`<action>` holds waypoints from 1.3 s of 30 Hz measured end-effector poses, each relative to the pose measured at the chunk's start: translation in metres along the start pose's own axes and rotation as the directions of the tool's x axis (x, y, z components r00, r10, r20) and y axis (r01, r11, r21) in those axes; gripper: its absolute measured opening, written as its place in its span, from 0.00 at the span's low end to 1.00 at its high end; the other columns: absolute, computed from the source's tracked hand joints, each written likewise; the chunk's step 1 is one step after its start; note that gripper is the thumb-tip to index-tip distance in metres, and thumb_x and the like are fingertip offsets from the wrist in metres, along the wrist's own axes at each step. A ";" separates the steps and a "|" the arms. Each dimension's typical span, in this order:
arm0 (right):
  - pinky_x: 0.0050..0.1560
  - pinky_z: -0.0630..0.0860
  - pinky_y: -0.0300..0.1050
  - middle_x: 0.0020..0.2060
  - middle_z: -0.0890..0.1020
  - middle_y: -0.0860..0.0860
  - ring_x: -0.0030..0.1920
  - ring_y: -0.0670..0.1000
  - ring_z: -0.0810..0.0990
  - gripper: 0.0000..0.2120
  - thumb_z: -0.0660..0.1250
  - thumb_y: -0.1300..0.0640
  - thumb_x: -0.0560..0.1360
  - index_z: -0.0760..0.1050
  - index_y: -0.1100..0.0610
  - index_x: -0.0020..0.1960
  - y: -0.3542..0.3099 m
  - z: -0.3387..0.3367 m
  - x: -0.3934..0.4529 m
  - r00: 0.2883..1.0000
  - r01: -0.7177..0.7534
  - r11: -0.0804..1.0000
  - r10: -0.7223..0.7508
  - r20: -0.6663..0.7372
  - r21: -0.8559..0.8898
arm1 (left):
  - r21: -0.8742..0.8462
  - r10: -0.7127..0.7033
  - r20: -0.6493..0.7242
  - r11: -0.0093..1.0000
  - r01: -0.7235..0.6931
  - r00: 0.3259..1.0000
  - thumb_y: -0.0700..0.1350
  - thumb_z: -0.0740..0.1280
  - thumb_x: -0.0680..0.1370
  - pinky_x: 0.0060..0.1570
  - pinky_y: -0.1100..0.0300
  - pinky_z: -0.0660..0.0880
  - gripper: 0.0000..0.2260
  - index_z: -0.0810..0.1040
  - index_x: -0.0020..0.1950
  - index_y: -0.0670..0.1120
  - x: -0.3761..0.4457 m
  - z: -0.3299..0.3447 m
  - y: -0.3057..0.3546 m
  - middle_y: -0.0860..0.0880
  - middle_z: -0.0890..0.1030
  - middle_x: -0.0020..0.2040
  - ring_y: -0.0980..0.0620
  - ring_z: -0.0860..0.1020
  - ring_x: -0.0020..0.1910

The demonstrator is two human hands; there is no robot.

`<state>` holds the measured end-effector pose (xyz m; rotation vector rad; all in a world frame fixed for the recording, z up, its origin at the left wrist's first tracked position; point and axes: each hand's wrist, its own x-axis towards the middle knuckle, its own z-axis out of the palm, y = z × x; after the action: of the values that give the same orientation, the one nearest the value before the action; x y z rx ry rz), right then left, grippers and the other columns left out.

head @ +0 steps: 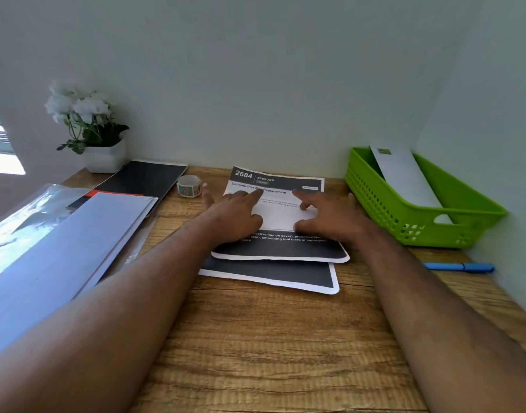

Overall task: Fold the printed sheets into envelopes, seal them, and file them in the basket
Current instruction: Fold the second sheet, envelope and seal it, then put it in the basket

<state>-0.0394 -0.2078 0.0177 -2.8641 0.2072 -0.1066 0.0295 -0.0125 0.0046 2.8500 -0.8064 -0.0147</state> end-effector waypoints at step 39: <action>0.71 0.60 0.54 0.61 0.78 0.51 0.64 0.53 0.73 0.14 0.59 0.50 0.80 0.73 0.52 0.62 -0.019 0.018 0.002 0.973 0.186 0.974 -0.201 -0.116 -0.128 | -0.163 0.066 -0.065 0.984 -0.076 0.996 0.50 0.56 0.82 0.65 0.50 0.63 0.11 0.68 0.62 0.48 -0.002 0.012 0.017 0.45 0.75 0.64 0.46 0.72 0.61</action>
<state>-0.0328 -0.1853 0.0058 -2.9899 -0.0444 -0.3274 0.0181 -0.0275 -0.0044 2.6525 -0.8519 0.0123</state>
